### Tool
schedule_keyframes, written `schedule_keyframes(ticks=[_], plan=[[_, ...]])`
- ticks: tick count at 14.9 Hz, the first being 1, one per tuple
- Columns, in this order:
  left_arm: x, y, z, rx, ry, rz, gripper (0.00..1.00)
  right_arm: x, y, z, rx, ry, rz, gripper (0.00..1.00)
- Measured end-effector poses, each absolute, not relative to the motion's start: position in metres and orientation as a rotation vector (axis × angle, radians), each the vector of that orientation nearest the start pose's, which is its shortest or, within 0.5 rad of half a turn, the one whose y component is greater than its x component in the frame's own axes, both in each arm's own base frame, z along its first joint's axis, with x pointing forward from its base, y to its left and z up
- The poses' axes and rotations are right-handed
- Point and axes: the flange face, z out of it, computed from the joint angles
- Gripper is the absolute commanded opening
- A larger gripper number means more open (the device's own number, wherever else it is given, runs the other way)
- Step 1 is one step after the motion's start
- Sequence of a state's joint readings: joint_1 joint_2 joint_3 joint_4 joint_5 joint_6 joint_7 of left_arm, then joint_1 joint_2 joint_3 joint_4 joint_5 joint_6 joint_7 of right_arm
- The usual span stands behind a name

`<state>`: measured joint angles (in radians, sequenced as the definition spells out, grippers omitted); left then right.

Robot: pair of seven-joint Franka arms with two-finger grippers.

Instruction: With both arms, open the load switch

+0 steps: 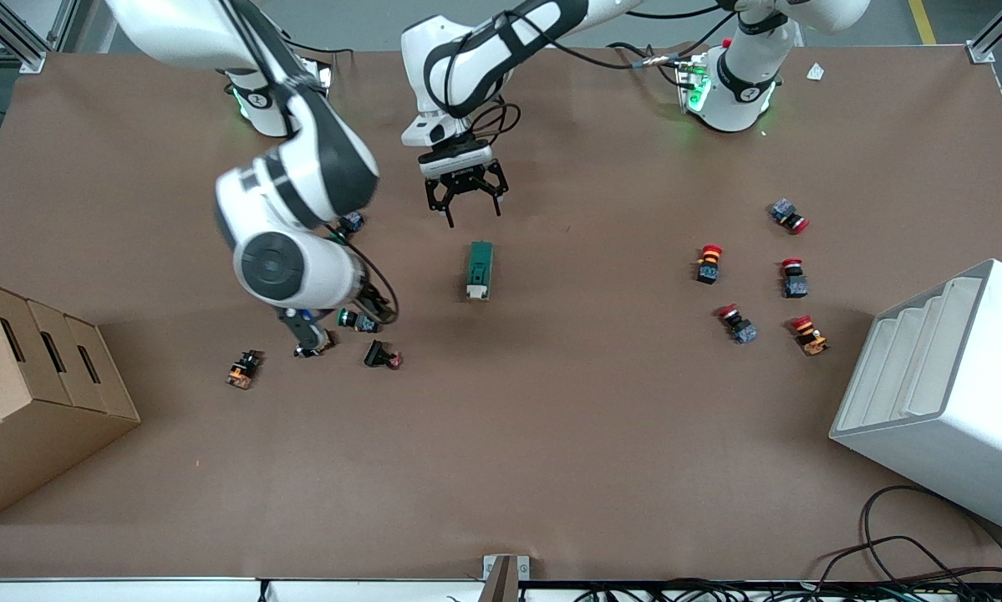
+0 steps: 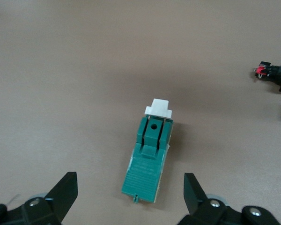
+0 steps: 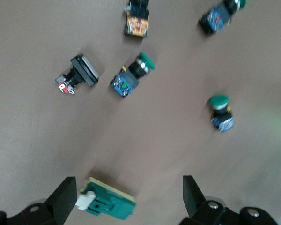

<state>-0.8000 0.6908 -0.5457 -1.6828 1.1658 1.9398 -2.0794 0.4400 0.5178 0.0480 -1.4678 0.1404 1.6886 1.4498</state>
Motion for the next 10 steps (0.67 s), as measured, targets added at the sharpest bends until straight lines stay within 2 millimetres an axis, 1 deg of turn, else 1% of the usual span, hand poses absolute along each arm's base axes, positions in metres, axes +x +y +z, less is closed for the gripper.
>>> schedule_keyframes(ticks=[2, 4, 7, 8, 10], plan=[[0.240, -0.616, 0.215, -2.811, -0.244, -1.106, 1.00, 0.585, 0.346, 0.335, -2.794, 1.730, 0.500, 1.00], [0.233, -0.611, 0.187, -2.807, -0.249, -1.232, 1.00, 0.586, 0.370, 0.310, -2.713, 1.857, 0.501, 1.00], [0.217, -0.598, 0.141, -2.810, -0.184, -1.358, 1.00, 0.580, 0.398, 0.278, -2.596, 1.983, 0.547, 1.00], [0.214, -0.594, 0.130, -2.814, -0.168, -1.391, 1.00, 0.576, 0.406, 0.269, -2.578, 2.010, 0.553, 1.00], [0.210, -0.587, 0.115, -2.822, -0.123, -1.465, 1.00, 0.566, 0.423, 0.251, -2.558, 2.060, 0.548, 1.00]])
